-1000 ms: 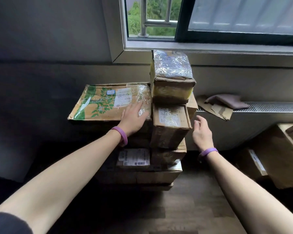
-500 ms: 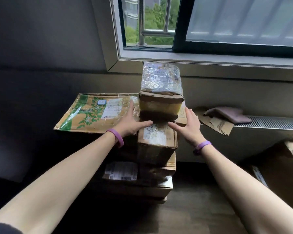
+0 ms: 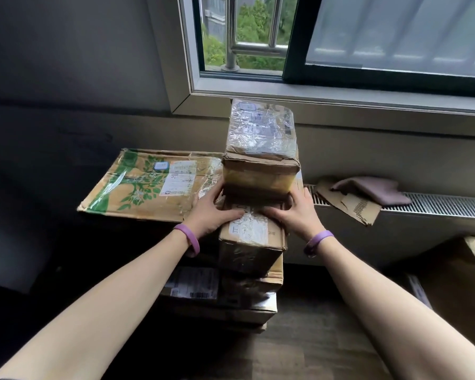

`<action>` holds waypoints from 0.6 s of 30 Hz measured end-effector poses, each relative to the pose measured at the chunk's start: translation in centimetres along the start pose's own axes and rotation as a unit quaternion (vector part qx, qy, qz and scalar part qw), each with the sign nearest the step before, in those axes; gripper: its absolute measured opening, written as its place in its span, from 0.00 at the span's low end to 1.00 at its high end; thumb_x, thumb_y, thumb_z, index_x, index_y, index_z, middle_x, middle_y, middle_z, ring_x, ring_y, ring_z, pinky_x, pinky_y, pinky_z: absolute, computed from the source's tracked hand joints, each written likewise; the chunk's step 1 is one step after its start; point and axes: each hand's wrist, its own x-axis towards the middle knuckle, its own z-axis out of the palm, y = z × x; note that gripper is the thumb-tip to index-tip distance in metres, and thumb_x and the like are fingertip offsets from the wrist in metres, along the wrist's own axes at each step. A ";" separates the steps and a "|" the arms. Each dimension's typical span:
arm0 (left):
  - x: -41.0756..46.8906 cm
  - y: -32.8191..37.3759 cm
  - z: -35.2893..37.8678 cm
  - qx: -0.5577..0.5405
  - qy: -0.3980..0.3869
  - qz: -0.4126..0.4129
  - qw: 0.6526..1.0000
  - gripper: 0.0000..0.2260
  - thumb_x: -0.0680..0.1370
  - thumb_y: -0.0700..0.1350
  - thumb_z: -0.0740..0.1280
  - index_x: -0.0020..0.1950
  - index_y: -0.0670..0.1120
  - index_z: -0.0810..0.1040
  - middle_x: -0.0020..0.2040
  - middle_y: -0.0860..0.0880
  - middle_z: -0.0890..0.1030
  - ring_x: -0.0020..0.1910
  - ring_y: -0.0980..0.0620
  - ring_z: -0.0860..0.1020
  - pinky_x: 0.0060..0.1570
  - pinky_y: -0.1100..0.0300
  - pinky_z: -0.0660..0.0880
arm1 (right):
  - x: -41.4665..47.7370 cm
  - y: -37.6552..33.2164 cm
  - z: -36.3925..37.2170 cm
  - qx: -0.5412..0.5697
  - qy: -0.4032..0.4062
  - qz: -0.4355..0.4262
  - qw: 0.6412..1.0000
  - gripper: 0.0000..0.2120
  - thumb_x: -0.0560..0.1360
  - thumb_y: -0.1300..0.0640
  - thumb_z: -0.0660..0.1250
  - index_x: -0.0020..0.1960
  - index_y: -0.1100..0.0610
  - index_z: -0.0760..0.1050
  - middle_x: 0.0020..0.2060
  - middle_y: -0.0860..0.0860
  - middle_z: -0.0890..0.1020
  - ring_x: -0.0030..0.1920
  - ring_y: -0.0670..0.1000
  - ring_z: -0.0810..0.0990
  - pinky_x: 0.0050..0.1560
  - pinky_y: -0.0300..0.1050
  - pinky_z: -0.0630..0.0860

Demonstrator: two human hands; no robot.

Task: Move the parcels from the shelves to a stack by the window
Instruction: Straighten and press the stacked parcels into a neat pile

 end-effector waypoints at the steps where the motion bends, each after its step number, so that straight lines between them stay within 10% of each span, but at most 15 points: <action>1: 0.0 0.0 0.0 -0.003 0.008 0.001 1.000 0.41 0.68 0.49 0.79 0.76 0.58 0.63 0.71 0.55 0.71 0.73 0.49 0.66 0.74 0.49 0.61 | 0.0 -0.1 0.0 0.002 0.001 -0.001 1.000 0.30 0.65 0.45 0.80 0.64 0.47 0.75 0.57 0.46 0.76 0.64 0.56 0.67 0.69 0.51 0.64; 7: -0.2 -0.1 0.1 -0.007 0.037 0.013 0.999 0.40 0.65 0.50 0.81 0.74 0.57 0.67 0.62 0.61 0.73 0.65 0.57 0.70 0.63 0.63 0.64 | 0.3 -0.4 0.1 -0.006 0.007 -0.007 1.000 0.29 0.65 0.47 0.81 0.62 0.50 0.76 0.58 0.47 0.78 0.66 0.58 0.69 0.70 0.56 0.64; 18: -1.0 0.1 -2.7 0.040 0.031 0.033 0.998 0.30 0.77 0.56 0.67 0.77 0.51 0.64 0.78 0.49 0.62 0.78 0.50 0.56 0.77 0.47 0.54 | -0.7 -0.3 -0.4 0.033 -0.002 0.095 0.995 0.47 0.68 0.46 0.79 0.80 0.53 0.58 0.79 0.60 0.56 0.80 0.55 0.49 0.79 0.56 0.49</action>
